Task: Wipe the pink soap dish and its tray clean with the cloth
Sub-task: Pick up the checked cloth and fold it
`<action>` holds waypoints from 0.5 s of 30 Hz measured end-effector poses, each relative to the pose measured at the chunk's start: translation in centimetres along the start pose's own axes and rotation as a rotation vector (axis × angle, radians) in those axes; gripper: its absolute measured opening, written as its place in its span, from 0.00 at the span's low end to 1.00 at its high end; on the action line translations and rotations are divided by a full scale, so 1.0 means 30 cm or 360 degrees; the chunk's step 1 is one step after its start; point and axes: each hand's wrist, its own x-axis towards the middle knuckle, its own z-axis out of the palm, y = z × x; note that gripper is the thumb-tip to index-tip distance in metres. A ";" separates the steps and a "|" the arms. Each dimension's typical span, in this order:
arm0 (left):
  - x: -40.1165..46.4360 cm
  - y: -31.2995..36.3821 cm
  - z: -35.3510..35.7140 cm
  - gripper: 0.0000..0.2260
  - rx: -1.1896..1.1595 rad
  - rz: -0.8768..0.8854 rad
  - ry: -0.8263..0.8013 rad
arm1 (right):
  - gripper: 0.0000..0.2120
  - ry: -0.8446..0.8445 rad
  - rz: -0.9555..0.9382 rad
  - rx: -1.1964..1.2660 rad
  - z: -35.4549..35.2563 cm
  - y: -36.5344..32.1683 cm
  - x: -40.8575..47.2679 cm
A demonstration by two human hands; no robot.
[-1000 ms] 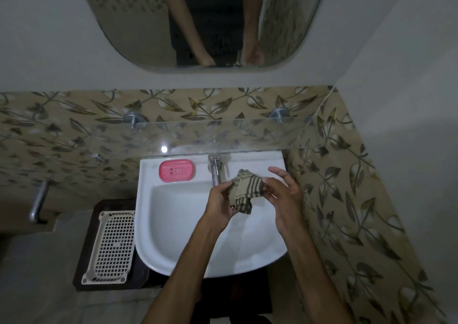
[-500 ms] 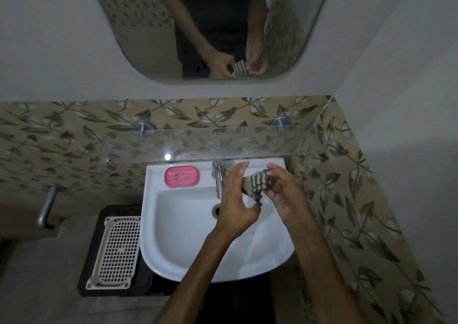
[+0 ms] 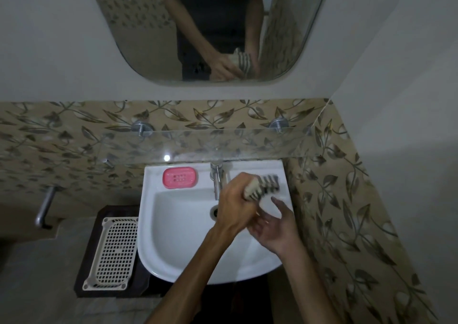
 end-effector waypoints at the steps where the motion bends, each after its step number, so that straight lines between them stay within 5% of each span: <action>1: -0.031 -0.002 0.000 0.12 0.0042 0.0132 -0.0128 | 0.19 -0.0088 -0.0022 0.0022 -0.024 0.013 0.021; 3: -0.110 -0.020 0.003 0.15 0.0176 0.0337 -0.0397 | 0.20 -0.0112 -0.0055 0.0272 -0.014 -0.012 0.065; 8: -0.299 -0.113 -0.028 0.24 0.0325 0.0322 -0.0642 | 0.24 -0.0096 -0.0208 -0.0367 0.046 -0.069 0.125; 11: -0.315 -0.140 -0.073 0.25 0.0061 0.0048 -0.0500 | 0.19 -0.0159 -0.0282 -0.0408 0.062 -0.056 0.113; 15: -0.187 -0.105 -0.099 0.12 -0.0467 -0.0797 0.0119 | 0.13 -0.0161 -0.0595 -0.0824 0.094 -0.018 0.076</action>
